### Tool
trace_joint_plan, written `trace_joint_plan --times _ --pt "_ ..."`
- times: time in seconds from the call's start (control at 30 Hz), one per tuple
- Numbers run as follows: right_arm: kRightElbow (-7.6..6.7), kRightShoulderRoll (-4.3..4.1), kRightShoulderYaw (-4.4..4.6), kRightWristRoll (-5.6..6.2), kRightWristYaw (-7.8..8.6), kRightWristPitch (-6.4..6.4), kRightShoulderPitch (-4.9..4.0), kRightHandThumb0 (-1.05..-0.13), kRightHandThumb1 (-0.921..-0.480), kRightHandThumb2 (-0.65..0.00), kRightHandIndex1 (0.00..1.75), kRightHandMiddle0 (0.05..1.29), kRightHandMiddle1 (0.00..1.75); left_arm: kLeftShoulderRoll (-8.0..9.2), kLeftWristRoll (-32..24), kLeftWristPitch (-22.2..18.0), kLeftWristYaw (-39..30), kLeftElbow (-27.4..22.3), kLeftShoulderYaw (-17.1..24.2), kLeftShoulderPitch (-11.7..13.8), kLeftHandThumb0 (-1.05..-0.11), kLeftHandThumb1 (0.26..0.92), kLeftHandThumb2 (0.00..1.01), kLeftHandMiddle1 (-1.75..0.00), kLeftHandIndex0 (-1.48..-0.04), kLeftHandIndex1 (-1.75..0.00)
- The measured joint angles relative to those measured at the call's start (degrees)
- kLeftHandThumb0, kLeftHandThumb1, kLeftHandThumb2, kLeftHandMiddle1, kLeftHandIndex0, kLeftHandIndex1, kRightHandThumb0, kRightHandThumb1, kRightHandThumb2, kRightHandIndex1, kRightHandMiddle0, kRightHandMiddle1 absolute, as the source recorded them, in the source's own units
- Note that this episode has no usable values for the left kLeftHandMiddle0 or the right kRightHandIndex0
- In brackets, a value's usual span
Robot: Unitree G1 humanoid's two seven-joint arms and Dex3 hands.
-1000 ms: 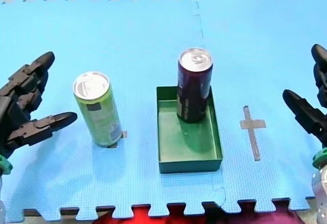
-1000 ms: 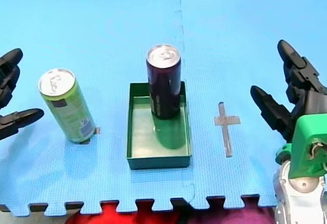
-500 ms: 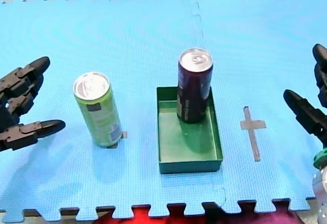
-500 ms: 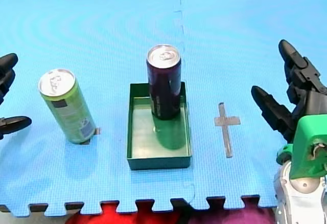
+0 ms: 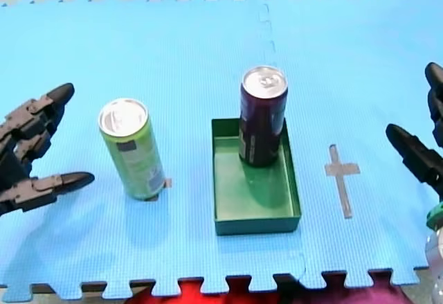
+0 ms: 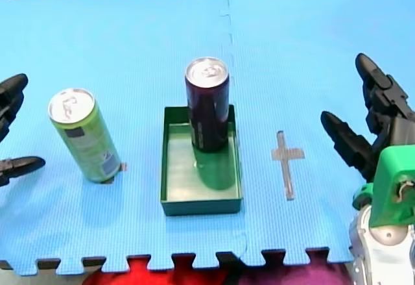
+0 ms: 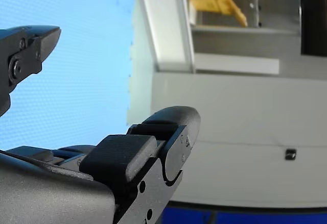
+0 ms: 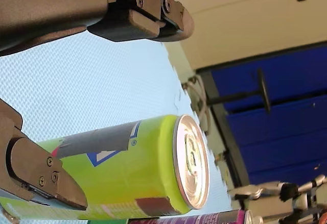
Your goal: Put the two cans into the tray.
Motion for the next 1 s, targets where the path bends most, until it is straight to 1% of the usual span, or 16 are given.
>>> trace_joint_plan --times 0.13,0.3,0.37,0.4,0.43,0.5,0.6,0.67,1.0 --pt "-0.01 -0.16 0.03 -0.21 -0.08 0.18 0.03 -0.461 -0.749 0.000 0.00 0.69 0.00 -0.20 1.2 -0.9 1.4 -0.4 -0.8 0.5 -1.048 0.739 0.02 -0.01 -0.30 0.00" --pt "-0.01 -0.29 0.05 -0.23 -0.13 0.33 0.03 -0.454 -0.742 0.000 0.00 0.69 0.00 -1.15 2.2 -1.2 3.3 -1.4 -1.9 1.0 -1.048 0.748 0.02 -0.01 -0.29 0.00" --pt "0.04 -0.30 0.08 -0.21 -0.12 0.33 0.03 -0.450 -0.739 0.000 0.00 0.69 0.00 -1.36 2.3 -1.1 3.6 -2.0 -2.2 1.1 -1.048 0.720 0.01 -0.01 -0.28 0.00" --pt "0.08 -0.29 0.08 -0.19 -0.10 0.33 0.03 -0.448 -0.737 0.000 0.00 0.69 0.00 -1.42 2.2 -0.8 3.6 -2.2 -2.3 1.2 -1.045 0.687 0.00 0.00 -0.28 0.00" --pt "0.20 -0.29 0.07 -0.09 -0.02 0.33 0.01 -0.446 -0.735 0.000 0.00 0.69 0.00 -1.51 1.6 0.0 3.3 -2.6 -2.3 1.2 -1.033 0.655 0.00 0.00 -0.27 0.00" --pt "0.41 -0.29 0.05 0.18 0.14 0.32 -0.03 -0.445 -0.732 0.000 0.00 0.68 0.00 -1.68 0.4 1.9 2.0 -3.3 -2.1 1.3 -1.017 0.633 0.00 0.00 -0.27 0.00" --pt "0.94 -0.35 -0.09 0.88 0.59 0.27 -0.16 -0.440 -0.726 0.000 0.00 0.68 0.00 -1.97 -1.5 4.9 0.0 -4.5 -1.9 1.6 -0.995 0.620 0.00 0.00 -0.26 0.00" --pt "1.21 -0.41 -0.18 1.06 0.75 0.24 -0.25 -0.436 -0.722 0.000 0.00 0.68 0.00 -2.08 -2.1 5.8 -0.7 -5.0 -1.9 1.7 -0.979 0.615 0.00 0.00 -0.26 0.00" --pt "1.83 -0.73 -0.32 1.26 1.05 0.08 -0.49 -0.424 -0.707 0.000 0.00 0.67 0.00 -1.79 -2.1 6.4 -0.9 -5.7 -2.0 1.9 -0.916 0.600 0.00 0.00 -0.26 0.00"
